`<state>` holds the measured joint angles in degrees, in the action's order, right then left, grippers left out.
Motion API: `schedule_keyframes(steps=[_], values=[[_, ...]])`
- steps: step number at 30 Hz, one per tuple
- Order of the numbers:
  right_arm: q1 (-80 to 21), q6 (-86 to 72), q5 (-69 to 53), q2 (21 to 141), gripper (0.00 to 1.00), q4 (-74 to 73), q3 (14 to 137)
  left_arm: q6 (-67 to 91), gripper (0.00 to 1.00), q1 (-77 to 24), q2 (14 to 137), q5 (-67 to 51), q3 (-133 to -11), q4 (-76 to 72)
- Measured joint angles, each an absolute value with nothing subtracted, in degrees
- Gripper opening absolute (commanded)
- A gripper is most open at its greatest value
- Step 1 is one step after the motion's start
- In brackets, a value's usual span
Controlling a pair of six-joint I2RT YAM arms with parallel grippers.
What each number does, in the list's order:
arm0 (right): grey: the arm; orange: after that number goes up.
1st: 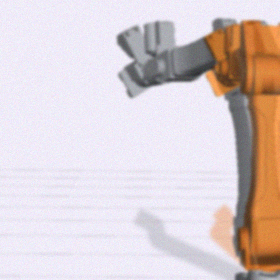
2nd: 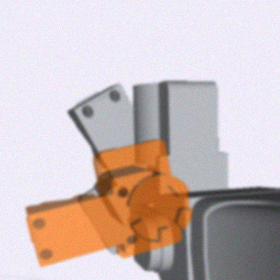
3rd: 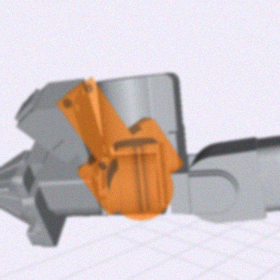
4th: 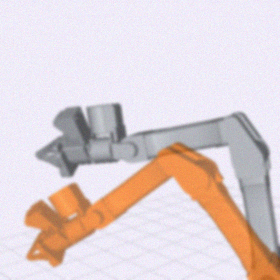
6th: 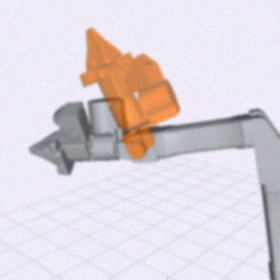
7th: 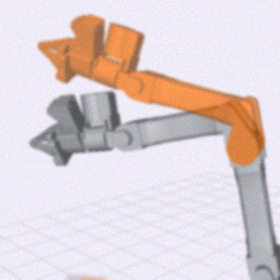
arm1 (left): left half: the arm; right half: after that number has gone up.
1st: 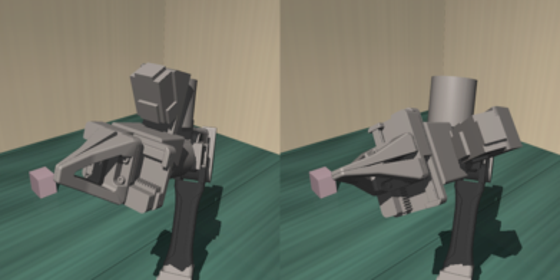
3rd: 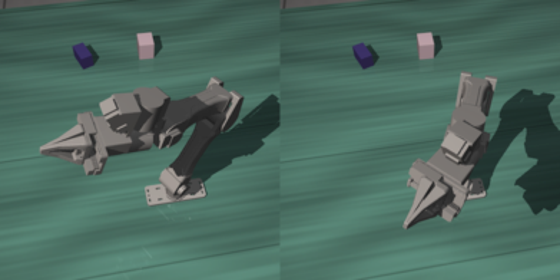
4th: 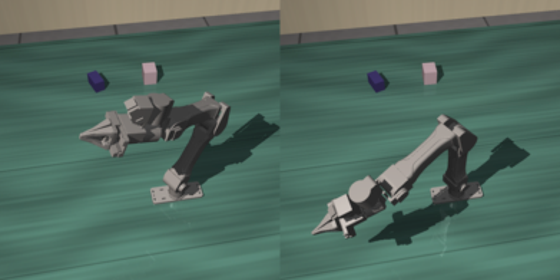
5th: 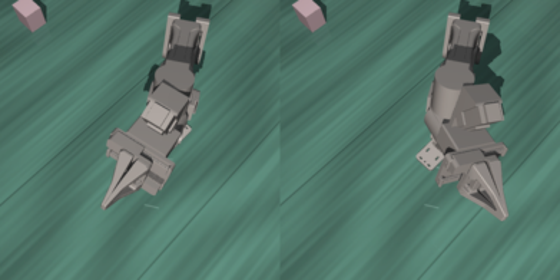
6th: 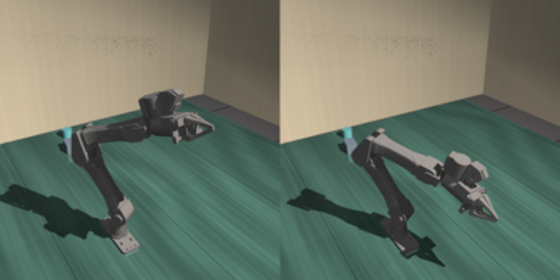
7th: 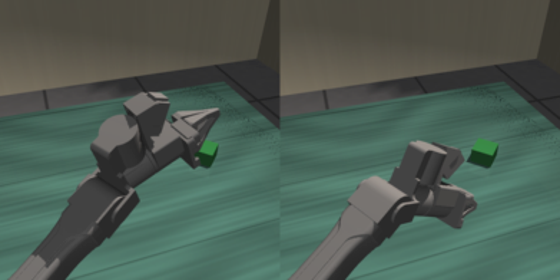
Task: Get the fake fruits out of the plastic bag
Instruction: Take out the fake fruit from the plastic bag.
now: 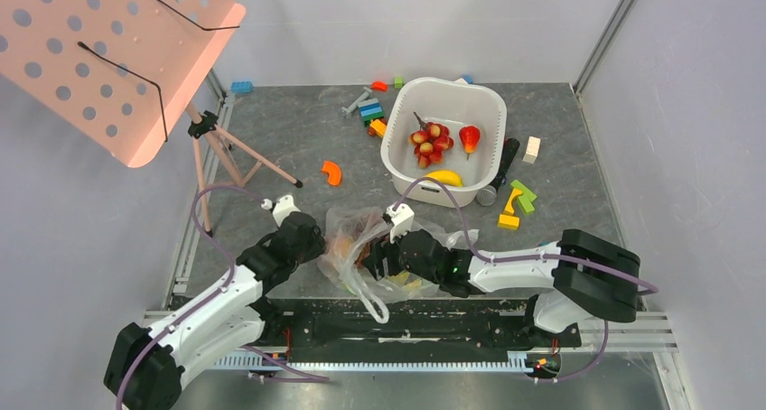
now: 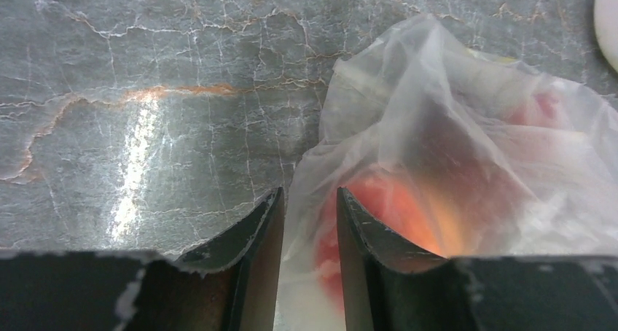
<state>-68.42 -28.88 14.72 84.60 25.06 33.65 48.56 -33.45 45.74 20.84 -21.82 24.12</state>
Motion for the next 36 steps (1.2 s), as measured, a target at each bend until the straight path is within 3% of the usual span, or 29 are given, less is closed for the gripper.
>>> schedule_keyframes(steps=[12,24,36], values=[[-68.4,-29.0,8.6,88.4,0.98,31.9,33.7,47.9,0.32,-33.5,50.7,17.0,-19.6,17.9],[-68.4,-29.3,5.5,91.5,0.98,35.1,35.2,44.4,0.24,-33.4,53.9,8.7,-17.4,9.8],[-68.3,-28.0,10.6,95.1,0.98,32.9,38.7,40.3,0.21,-32.6,54.5,3.0,-15.1,3.6]])
